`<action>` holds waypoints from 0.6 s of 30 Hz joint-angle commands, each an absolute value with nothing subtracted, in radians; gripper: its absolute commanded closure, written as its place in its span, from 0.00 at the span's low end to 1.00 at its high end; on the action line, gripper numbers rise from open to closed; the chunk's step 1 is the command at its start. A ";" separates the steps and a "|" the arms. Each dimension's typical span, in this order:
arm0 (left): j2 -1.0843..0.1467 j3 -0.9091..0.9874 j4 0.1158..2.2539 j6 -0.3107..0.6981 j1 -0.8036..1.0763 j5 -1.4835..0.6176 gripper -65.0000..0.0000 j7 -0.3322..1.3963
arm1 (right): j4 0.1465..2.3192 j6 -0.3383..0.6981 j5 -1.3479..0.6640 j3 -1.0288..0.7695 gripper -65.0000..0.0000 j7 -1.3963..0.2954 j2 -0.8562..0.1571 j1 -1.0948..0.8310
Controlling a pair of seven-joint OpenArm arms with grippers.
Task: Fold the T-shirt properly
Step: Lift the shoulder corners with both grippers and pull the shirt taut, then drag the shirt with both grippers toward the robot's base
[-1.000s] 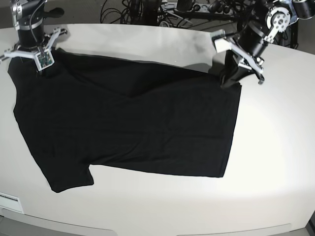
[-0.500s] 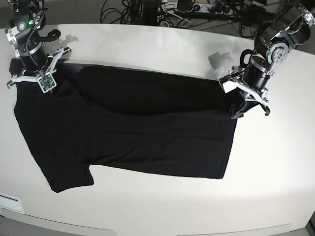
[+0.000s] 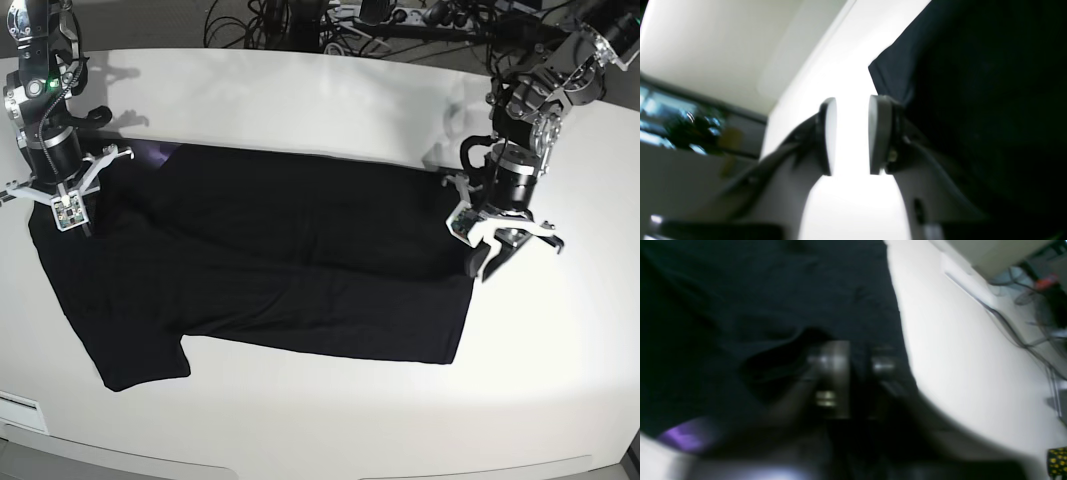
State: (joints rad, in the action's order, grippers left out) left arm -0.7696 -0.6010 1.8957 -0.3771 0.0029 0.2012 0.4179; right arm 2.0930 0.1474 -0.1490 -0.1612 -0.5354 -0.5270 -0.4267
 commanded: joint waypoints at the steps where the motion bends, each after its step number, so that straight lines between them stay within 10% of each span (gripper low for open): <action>1: -0.777 -0.595 1.909 -0.382 -0.007 0.212 1.00 0.411 | 2.106 0.139 -0.147 -0.170 1.00 -0.537 -0.540 -0.419; 18: -0.700 -0.595 1.688 -0.065 -0.054 0.158 1.00 0.310 | 1.873 0.270 -0.187 -0.170 1.00 -0.552 -0.532 -0.376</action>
